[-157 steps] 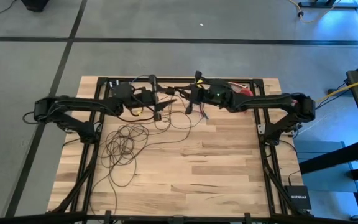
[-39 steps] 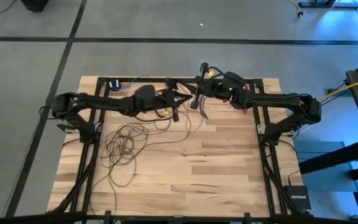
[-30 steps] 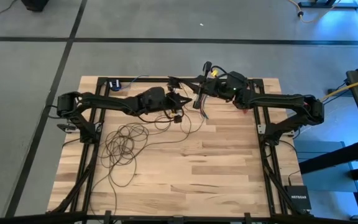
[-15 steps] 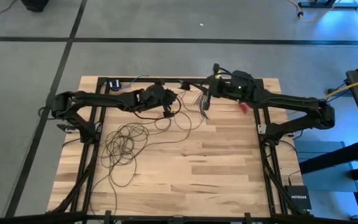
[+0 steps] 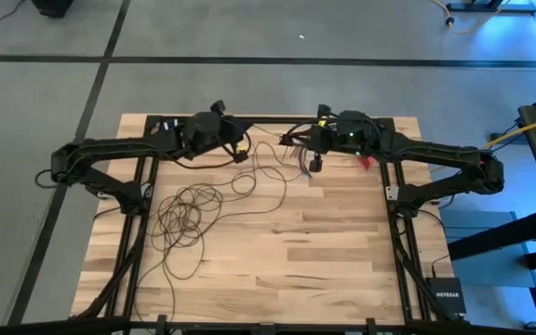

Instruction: Coiling cords

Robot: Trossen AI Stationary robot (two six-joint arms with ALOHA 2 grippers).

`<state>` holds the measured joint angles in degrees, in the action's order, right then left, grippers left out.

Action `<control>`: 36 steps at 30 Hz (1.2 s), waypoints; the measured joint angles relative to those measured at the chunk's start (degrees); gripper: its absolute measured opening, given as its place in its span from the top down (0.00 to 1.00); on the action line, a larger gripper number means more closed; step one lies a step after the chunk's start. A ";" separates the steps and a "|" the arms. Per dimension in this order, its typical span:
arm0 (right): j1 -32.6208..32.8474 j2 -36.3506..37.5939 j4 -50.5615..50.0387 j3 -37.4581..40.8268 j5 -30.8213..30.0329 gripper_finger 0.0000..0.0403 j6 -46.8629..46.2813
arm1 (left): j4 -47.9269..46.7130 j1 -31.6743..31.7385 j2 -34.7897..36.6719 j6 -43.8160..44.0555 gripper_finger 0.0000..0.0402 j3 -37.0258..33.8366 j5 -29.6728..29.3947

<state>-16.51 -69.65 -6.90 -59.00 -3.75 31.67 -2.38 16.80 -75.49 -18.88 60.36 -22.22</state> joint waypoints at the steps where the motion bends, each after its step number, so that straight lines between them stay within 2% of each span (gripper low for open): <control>1: 0.00 -0.01 -0.24 0.00 -1.29 0.99 0.12 | 0.02 -0.13 0.79 0.47 1.00 0.00 0.27; 8: 0.06 -2.79 1.43 -0.02 -6.77 0.99 0.29 | 2.05 -1.76 2.59 4.03 1.00 0.00 7.28; 13: 0.04 -6.28 8.80 -0.02 -12.20 0.99 1.99 | 5.23 -3.63 2.00 6.64 1.00 0.00 12.31; 17: 0.04 -8.71 16.89 -0.02 -14.25 0.99 3.64 | 10.15 -5.17 -0.02 6.95 1.00 0.07 12.99; 22: -0.01 -10.69 24.10 0.05 -13.47 0.99 3.79 | 18.67 -6.11 -4.30 6.94 1.00 0.07 13.30; 27: -0.04 -11.15 26.56 0.07 -11.03 0.99 3.28 | 25.28 -6.19 -8.88 6.49 1.00 0.07 13.37; 36: -0.02 -10.97 30.60 0.07 -5.17 0.99 -0.82 | 28.38 -5.58 -14.18 2.40 1.00 0.07 12.93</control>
<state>-16.53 -80.62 23.70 -58.94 -8.92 30.85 26.01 11.22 -89.67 -16.48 60.42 -9.29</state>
